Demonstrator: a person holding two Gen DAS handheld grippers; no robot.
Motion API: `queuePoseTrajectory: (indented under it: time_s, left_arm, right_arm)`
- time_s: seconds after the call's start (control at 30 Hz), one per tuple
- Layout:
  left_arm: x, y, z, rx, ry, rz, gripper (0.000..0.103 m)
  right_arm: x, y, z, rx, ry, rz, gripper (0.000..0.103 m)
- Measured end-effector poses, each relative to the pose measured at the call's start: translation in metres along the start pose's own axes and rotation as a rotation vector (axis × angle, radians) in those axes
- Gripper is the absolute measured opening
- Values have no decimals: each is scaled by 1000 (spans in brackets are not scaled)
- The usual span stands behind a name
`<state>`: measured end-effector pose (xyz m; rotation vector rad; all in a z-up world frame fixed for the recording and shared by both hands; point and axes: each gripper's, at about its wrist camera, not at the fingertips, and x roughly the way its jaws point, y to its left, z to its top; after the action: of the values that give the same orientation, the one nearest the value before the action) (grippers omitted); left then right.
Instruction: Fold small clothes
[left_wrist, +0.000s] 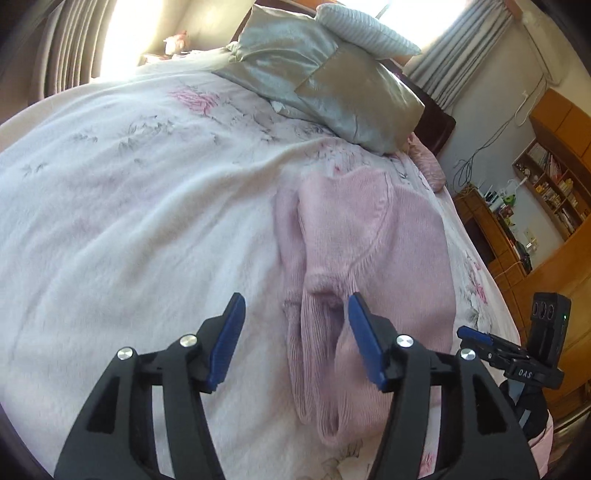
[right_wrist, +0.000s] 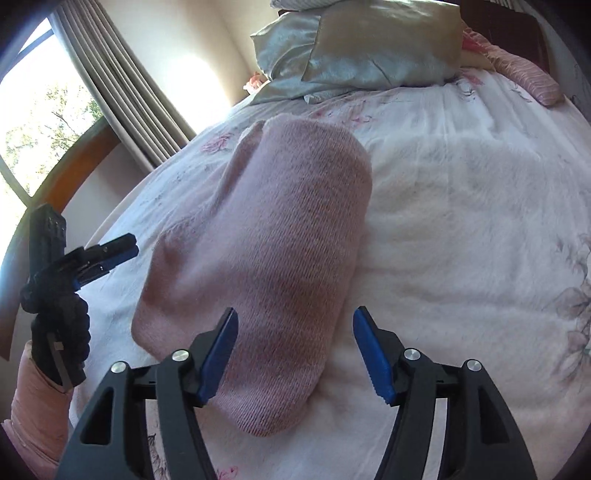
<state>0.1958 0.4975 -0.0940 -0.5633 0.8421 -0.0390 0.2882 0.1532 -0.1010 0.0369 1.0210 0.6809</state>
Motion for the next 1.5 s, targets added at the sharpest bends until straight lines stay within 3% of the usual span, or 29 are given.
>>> queuePoseTrajectory:
  time_s: [0.13, 0.23, 0.27, 0.3, 0.33, 0.47, 0.53, 0.63, 0.67, 0.73, 0.8, 0.9, 1.03, 1.27, 1.37, 1.5]
  left_arm:
    - [51, 2, 36, -63, 60, 18, 64]
    - [79, 10, 45, -147, 100, -27, 61]
    - [83, 10, 47, -157, 106, -65, 52]
    - [86, 8, 47, -155, 110, -108, 25]
    - [84, 7, 47, -159, 100, -138, 10]
    - [54, 3, 38, -138, -64, -111, 9]
    - [66, 10, 31, -158, -23, -69, 9]
    - [82, 16, 26, -159, 43, -92, 9]
    - [77, 17, 27, -166, 39, -119, 10]
    - [63, 23, 28, -199, 35, -179, 23]
    - [45, 27, 23, -212, 24, -215, 55]
    - [30, 29, 10, -212, 67, -263, 68]
    - [32, 22, -9, -185, 128, -293, 75]
    - [87, 21, -21, -203, 229, -285, 77]
    - [95, 9, -20, -162, 240, -289, 85]
    - [108, -3, -23, -144, 271, -314, 83]
  right_arm:
    - [16, -3, 16, 16, 2, 20, 65]
    - [21, -6, 17, 10, 6, 35, 68]
    - [24, -7, 17, 12, 6, 37, 69]
    - [26, -7, 16, 10, 7, 40, 69]
    - [27, -7, 15, 4, 8, 42, 70]
    - [29, -2, 13, -18, -1, 38, 70]
    - [31, 0, 13, -16, 1, 44, 70]
    - [32, 4, 11, -22, 10, 30, 70]
    - [31, 4, 11, -22, 12, 29, 70]
    - [27, 3, 12, -30, 12, 28, 70]
    - [21, 0, 13, -21, 7, 45, 70]
    - [15, -4, 14, 5, 5, 91, 70]
    - [15, -10, 17, 46, 4, 133, 71]
    - [35, -23, 23, 114, 39, 176, 75]
    - [49, -34, 26, 165, 52, 217, 85]
    - [76, -45, 26, 235, 87, 300, 94]
